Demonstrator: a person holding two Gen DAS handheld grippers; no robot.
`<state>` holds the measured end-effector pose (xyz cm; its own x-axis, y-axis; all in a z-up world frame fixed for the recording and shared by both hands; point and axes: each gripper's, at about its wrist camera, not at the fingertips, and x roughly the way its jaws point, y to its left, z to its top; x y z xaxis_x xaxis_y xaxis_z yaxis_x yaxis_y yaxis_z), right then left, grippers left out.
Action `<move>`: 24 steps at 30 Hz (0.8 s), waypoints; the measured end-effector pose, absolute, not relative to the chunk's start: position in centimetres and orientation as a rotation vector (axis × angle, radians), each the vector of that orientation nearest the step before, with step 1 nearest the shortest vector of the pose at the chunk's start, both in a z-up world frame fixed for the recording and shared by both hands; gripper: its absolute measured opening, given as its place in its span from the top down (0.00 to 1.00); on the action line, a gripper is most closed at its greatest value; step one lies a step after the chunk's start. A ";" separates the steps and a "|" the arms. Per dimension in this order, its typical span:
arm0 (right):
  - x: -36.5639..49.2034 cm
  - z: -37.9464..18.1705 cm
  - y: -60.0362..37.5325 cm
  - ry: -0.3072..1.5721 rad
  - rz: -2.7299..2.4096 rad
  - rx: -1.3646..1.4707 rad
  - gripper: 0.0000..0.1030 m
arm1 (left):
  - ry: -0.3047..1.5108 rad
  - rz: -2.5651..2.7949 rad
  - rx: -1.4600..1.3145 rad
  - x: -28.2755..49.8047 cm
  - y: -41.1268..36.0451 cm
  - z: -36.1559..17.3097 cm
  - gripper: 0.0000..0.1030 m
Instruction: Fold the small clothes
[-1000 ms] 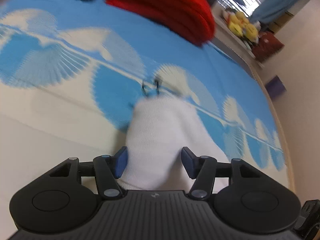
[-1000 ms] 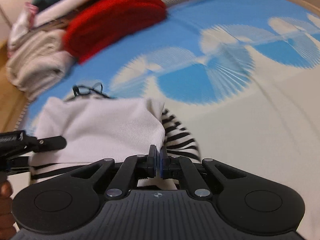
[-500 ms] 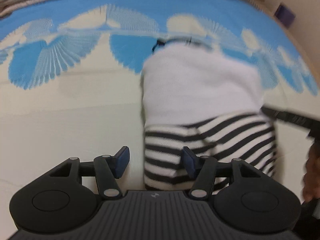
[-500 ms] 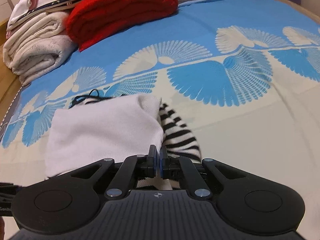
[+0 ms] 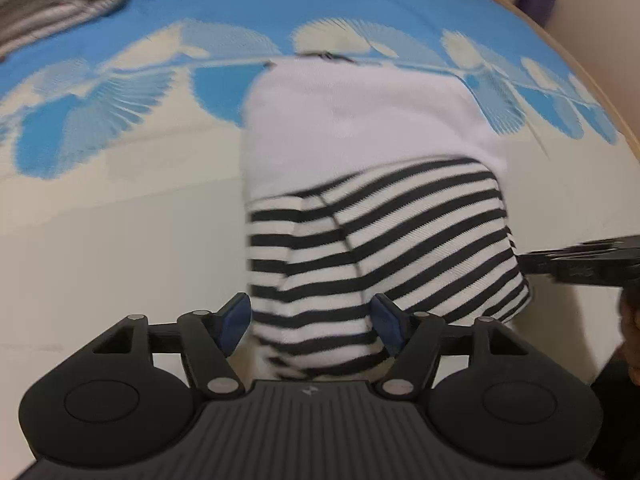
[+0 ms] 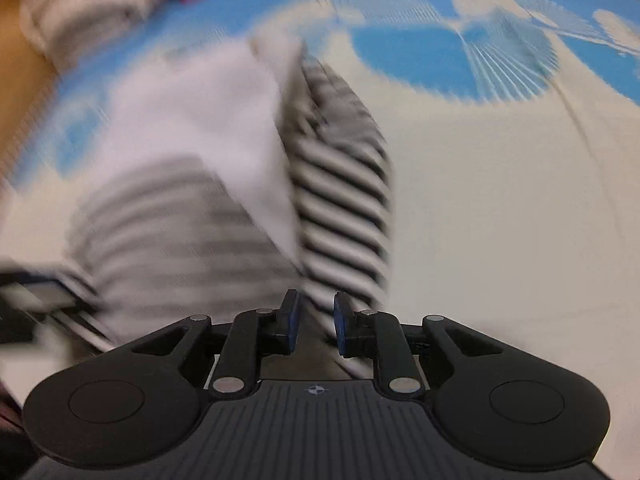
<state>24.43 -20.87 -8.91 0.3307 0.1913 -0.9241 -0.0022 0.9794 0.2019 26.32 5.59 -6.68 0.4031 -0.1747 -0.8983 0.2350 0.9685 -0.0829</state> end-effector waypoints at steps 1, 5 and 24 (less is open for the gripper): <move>24.1 -8.4 -21.4 1.211 0.107 0.176 0.82 | 1.110 -0.233 0.066 25.8 6.0 -5.8 0.26; 21.4 -3.9 -23.0 1.006 0.073 0.155 0.81 | 0.954 -0.190 0.042 22.1 7.3 -0.8 0.16; 4.4 3.9 -18.6 0.655 0.112 0.086 0.32 | 0.713 -0.104 -0.069 6.2 2.5 0.0 0.01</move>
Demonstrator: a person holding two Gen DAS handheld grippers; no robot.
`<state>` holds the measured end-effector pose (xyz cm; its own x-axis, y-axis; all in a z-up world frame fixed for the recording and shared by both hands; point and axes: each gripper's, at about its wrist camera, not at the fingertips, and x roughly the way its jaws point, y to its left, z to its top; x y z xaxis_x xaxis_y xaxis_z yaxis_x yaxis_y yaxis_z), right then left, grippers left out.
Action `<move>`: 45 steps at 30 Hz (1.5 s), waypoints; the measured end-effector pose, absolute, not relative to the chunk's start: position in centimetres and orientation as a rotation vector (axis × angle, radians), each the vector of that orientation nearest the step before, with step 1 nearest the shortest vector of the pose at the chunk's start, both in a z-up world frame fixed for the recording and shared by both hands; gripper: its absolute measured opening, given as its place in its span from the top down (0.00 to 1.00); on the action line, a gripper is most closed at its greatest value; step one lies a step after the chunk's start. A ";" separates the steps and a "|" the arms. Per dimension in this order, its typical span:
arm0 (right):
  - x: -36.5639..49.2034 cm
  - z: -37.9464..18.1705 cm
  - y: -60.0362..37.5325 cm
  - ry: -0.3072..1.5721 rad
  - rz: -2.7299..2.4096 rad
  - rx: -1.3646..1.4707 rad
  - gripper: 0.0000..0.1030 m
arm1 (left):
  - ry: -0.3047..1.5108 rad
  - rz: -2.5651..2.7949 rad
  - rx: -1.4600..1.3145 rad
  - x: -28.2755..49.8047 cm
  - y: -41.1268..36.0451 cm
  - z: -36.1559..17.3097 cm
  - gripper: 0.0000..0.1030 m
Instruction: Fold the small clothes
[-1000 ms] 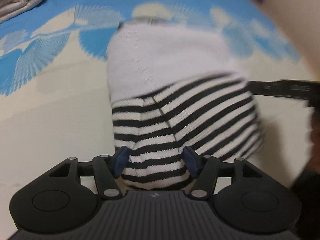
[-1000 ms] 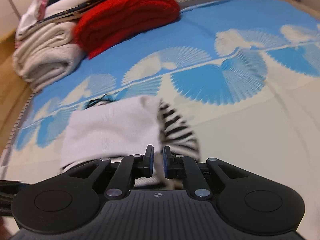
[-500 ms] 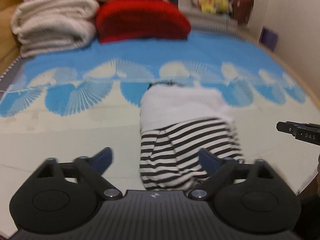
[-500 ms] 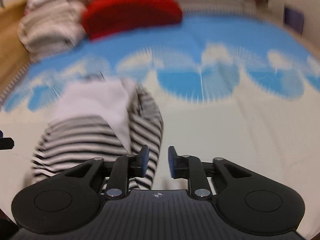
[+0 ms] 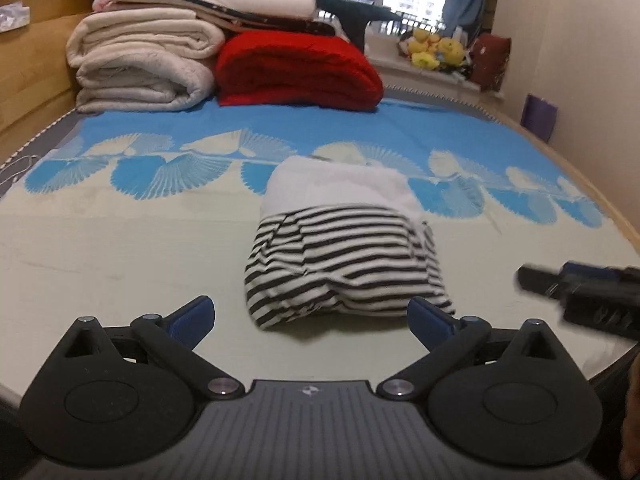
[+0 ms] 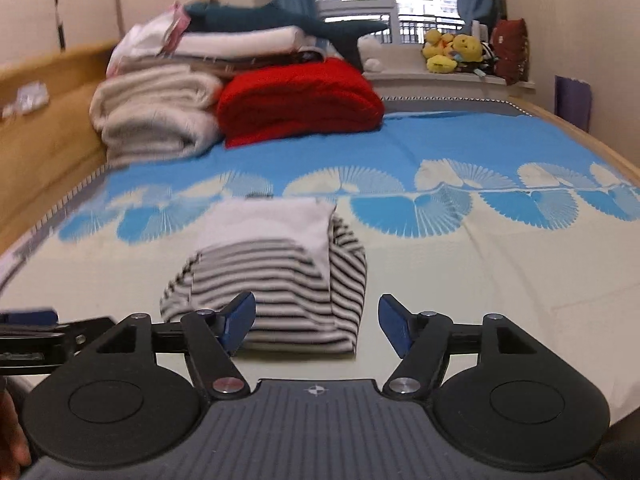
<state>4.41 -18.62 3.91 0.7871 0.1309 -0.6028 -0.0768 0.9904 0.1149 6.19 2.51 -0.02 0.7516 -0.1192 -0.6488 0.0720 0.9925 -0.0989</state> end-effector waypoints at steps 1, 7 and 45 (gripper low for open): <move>4.6 3.7 -18.1 0.661 0.119 0.059 0.32 | 0.713 -0.097 -0.068 6.5 2.5 -0.2 0.01; 6.3 2.1 -17.0 0.722 0.123 0.051 0.31 | 0.768 -0.052 -0.054 8.2 2.7 -1.6 0.01; 6.8 1.7 -14.7 0.704 0.126 0.002 0.27 | 0.814 -0.068 -0.081 9.0 2.4 -2.8 0.01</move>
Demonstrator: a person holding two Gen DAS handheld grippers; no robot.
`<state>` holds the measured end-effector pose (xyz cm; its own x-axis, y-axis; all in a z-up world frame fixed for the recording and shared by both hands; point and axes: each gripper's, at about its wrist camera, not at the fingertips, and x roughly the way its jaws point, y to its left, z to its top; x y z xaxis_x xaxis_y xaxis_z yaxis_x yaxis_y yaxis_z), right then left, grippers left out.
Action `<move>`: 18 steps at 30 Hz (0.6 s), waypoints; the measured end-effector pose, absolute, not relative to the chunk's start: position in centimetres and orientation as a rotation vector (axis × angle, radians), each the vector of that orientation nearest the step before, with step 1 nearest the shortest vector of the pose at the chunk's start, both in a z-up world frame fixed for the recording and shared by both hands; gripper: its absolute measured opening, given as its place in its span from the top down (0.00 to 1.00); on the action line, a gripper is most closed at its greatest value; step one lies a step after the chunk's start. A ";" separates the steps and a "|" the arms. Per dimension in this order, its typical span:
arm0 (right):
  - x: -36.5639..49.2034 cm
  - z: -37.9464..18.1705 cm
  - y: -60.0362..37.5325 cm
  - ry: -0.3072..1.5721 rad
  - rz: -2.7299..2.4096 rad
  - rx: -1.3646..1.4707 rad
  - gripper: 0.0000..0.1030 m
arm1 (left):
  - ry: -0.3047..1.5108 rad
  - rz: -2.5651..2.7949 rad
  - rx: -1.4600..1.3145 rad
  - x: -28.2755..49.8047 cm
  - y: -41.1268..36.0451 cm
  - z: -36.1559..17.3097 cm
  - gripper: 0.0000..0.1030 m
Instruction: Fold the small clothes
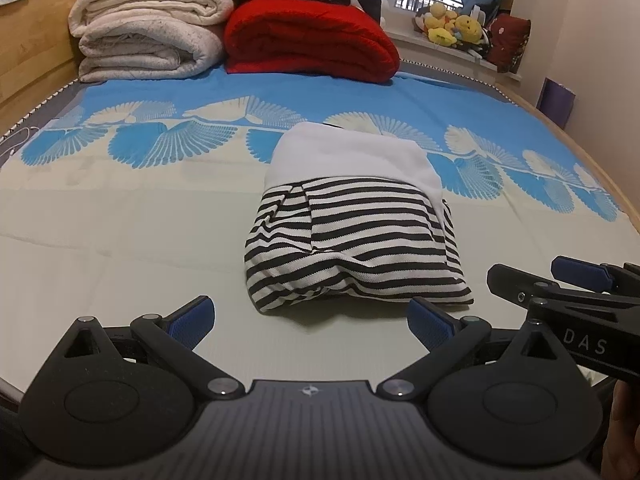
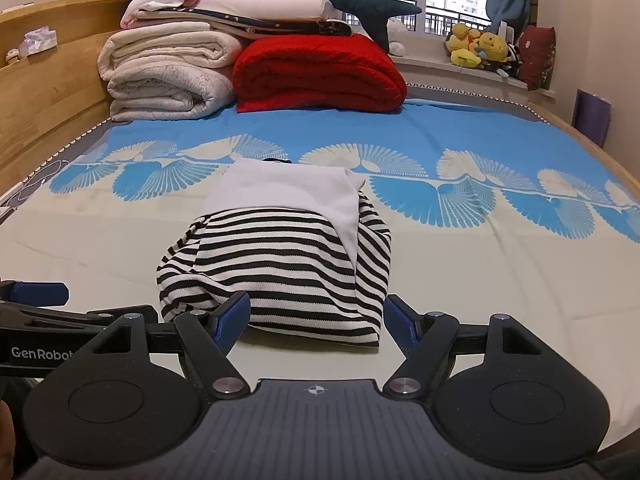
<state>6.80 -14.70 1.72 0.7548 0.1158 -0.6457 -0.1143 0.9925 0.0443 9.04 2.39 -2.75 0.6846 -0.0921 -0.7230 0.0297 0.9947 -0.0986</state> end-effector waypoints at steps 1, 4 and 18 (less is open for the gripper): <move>6.8 1.7 -14.7 0.705 0.125 0.002 0.27 | 0.814 -0.069 -0.080 9.0 2.4 -2.8 0.01; 6.8 1.7 -14.7 0.705 0.125 0.003 0.27 | 0.813 -0.069 -0.081 9.0 2.4 -2.7 0.01; 6.8 1.7 -14.6 0.707 0.125 0.004 0.27 | 0.813 -0.069 -0.080 9.0 2.4 -2.8 0.01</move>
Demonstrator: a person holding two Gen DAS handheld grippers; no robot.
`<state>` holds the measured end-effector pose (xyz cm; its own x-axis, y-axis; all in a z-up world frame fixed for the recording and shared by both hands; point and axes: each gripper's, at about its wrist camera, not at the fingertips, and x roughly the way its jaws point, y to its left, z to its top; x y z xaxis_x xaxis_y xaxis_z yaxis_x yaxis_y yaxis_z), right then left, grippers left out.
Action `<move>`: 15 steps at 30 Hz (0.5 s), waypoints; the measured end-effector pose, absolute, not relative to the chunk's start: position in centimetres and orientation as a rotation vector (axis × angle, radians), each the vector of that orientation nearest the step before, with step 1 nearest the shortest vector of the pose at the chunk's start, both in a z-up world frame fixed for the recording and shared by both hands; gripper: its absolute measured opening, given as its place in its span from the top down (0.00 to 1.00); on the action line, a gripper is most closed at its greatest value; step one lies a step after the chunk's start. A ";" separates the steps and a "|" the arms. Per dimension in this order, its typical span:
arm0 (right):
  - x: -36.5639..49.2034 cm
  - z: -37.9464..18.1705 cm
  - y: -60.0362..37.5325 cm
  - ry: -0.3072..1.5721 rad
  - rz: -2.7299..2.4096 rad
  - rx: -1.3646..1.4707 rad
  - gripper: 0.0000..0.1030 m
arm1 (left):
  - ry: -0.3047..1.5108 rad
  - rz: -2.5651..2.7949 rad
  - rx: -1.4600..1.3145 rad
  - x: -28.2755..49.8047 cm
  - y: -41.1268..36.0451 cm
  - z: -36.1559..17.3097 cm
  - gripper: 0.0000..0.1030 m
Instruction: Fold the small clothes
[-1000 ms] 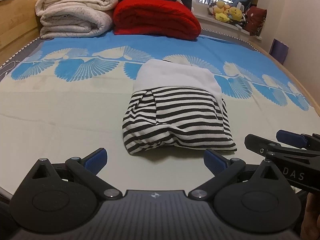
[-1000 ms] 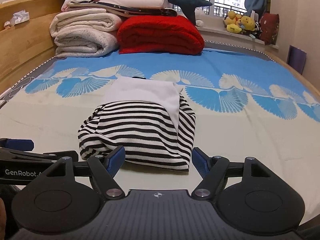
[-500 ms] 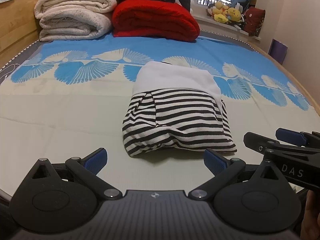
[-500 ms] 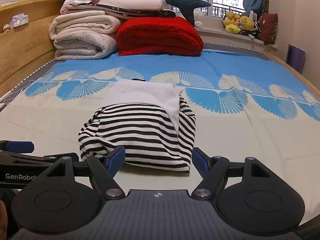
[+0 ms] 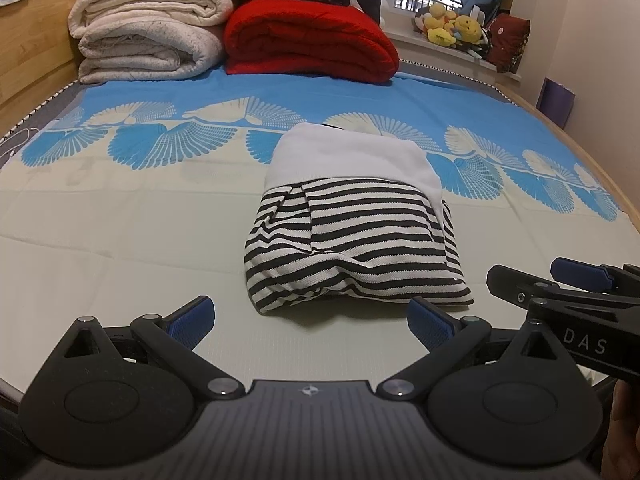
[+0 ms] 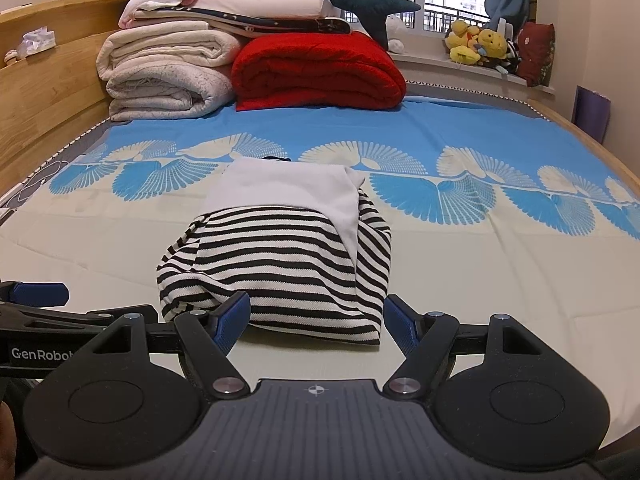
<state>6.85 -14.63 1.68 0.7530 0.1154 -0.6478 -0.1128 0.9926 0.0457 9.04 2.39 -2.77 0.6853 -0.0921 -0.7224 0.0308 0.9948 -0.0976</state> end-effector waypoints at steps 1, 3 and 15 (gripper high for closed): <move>6.8 1.7 -14.6 0.708 0.124 0.004 0.27 | 0.813 -0.069 -0.080 9.0 2.4 -2.8 0.01; 6.9 1.7 -14.6 0.709 0.124 0.005 0.27 | 0.814 -0.069 -0.080 9.0 2.4 -2.8 0.01; 6.9 1.7 -14.6 0.710 0.124 0.007 0.27 | 0.812 -0.069 -0.080 9.0 2.4 -2.8 0.01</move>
